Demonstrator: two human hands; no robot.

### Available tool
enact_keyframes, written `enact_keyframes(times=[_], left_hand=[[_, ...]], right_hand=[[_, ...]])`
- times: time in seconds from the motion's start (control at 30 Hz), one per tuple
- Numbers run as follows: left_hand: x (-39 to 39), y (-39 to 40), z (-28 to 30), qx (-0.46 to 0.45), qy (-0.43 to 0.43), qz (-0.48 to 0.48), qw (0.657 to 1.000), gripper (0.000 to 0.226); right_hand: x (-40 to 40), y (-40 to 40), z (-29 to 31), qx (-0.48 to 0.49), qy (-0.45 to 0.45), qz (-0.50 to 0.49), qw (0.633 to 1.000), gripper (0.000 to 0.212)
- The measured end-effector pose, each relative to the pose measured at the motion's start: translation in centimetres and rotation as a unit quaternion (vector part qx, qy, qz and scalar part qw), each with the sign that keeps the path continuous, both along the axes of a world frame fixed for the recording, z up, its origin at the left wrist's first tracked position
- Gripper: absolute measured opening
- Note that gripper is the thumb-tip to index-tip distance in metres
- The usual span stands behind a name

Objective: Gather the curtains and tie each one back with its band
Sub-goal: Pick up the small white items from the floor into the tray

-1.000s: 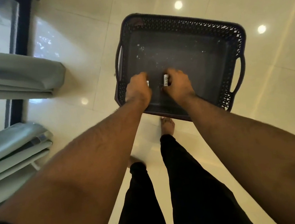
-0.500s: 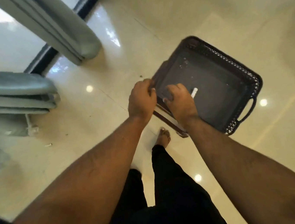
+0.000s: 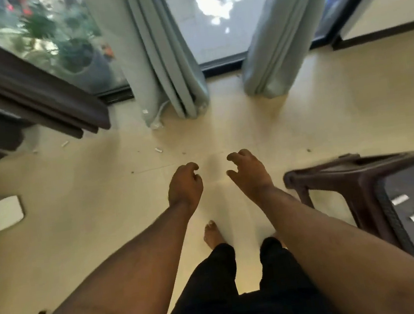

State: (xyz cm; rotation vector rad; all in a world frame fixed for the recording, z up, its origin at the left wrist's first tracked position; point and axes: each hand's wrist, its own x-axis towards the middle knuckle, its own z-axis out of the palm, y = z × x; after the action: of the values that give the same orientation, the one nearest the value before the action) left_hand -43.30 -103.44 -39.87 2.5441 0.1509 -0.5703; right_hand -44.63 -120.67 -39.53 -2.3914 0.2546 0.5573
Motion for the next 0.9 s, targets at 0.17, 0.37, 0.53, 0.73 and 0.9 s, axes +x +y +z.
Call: enact_keyframes(times=[0.17,0.37,0.53,0.73,0.9], left_hand=[[4.8,7.6,-0.1,0.023,0.003,0.039,0.999,0.032],[11.9,11.4,-3.1,0.023,0.047,0.052,0.997,0.031],[20.2,12.0,-10.6,0.028,0.069,0.054,0.996,0.031],[30.2,13.8,-25.7,0.056,0.106,-0.010,0.993,0.040],[36.1,15.1,-38.8,0.103,0.136,-0.054,0.984,0.062]], right_hand=[[5.4,5.9,-0.4,-0.020,0.000,0.057,0.998,0.039],[14.1,8.4,-3.9,-0.045,0.017,0.108,0.993,0.040],[23.4,8.7,-11.8,-0.054,0.050,0.120,0.990,0.043],[33.4,7.8,-26.0,-0.090,0.063,0.148,0.983,0.048],[38.7,6.2,-38.8,-0.162,0.071,0.213,0.961,0.060]])
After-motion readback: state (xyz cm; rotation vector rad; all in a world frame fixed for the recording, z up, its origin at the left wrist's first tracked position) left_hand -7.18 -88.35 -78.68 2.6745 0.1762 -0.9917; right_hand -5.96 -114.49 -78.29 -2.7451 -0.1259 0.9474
